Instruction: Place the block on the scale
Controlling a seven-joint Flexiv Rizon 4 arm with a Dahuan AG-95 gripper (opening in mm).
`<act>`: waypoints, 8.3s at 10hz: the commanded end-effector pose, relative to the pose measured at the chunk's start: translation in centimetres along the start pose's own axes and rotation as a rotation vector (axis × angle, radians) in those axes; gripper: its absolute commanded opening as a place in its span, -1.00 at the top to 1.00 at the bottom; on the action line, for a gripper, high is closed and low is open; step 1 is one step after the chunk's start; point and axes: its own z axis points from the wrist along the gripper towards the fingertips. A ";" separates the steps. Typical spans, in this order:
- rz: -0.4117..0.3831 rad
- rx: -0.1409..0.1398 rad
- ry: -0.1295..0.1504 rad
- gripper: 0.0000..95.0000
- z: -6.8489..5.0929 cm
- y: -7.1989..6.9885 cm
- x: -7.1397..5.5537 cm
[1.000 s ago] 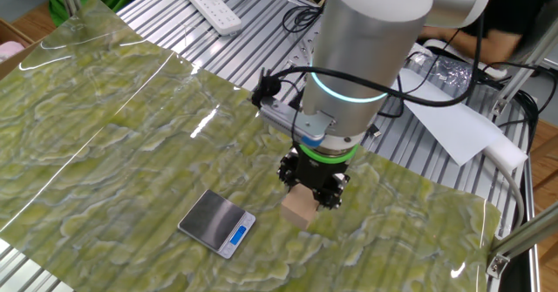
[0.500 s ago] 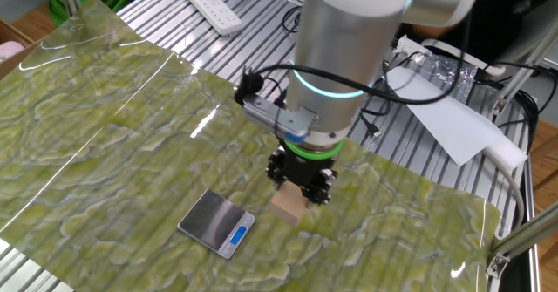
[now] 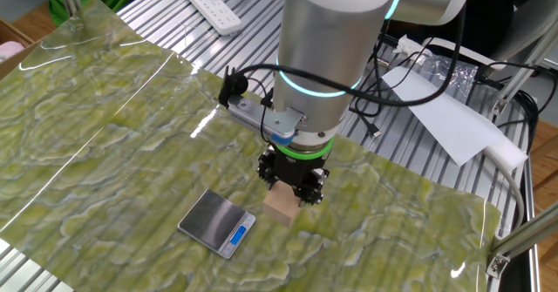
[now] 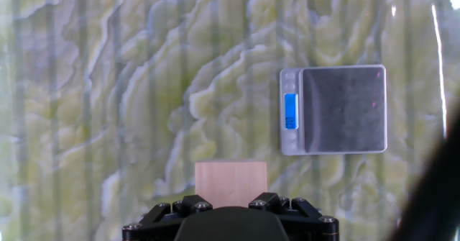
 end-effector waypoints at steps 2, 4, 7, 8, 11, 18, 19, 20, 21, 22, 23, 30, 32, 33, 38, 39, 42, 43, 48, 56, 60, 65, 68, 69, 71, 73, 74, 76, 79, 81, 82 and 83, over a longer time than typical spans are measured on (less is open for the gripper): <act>-0.005 0.002 0.000 1.00 -0.1 -0.2 -0.1; -0.017 0.001 0.007 1.00 -0.4 -0.6 -0.6; -0.035 0.001 0.012 1.00 -0.6 -1.2 -1.3; -0.040 0.001 0.016 1.00 -0.7 -1.4 -1.5; -0.043 0.001 0.018 1.00 -0.8 -1.6 -1.8; -0.041 -0.003 0.018 1.00 -0.9 -1.5 -2.0; -0.041 -0.002 0.022 1.00 -0.9 -1.5 -2.0; -0.038 -0.002 0.022 1.00 -0.9 -1.5 -2.0; -0.032 -0.002 0.022 1.00 -0.9 -1.5 -2.0; -0.027 -0.004 0.022 1.00 -0.9 -1.4 -2.0; -0.026 -0.003 0.024 1.00 -0.9 -1.4 -2.0; -0.017 0.002 0.023 1.00 -0.8 -1.4 -2.0; -0.009 0.000 0.025 1.00 -0.8 -1.4 -2.0; -0.010 -0.001 0.024 1.00 -0.8 -1.4 -2.0; 0.088 0.000 0.027 1.00 -0.8 -1.4 -2.0; 0.118 -0.002 0.027 1.00 -0.8 -1.4 -2.0; 0.158 0.001 0.021 1.00 -0.8 -1.4 -2.0; 0.178 0.001 0.021 1.00 -0.8 -1.4 -2.0; 0.193 -0.005 0.033 1.00 -0.8 -1.4 -2.0; 0.168 -0.005 0.022 1.00 -0.8 -1.4 -2.0; 0.177 -0.005 0.019 1.00 -1.3 -1.4 -3.0; 0.163 -0.001 0.009 1.00 -1.1 -2.3 -4.0; 0.135 -0.001 -0.001 1.00 -0.5 -3.8 -4.9; 0.132 -0.002 -0.002 1.00 -0.5 -4.1 -5.2; 0.121 -0.001 0.002 1.00 -0.7 -4.8 -6.2; 0.133 0.005 0.000 1.00 -0.7 -4.9 -6.4; 0.144 0.004 0.002 1.00 -0.7 -4.9 -6.4; 0.162 0.002 0.009 1.00 -0.7 -5.0 -6.4; 0.157 0.002 0.011 1.00 -0.8 -5.2 -6.7; 0.140 0.004 0.017 1.00 -1.3 -5.8 -7.9; 0.118 0.012 0.022 1.00 -1.6 -6.1 -8.6; 0.111 0.018 0.023 1.00 -1.9 -6.7 -9.4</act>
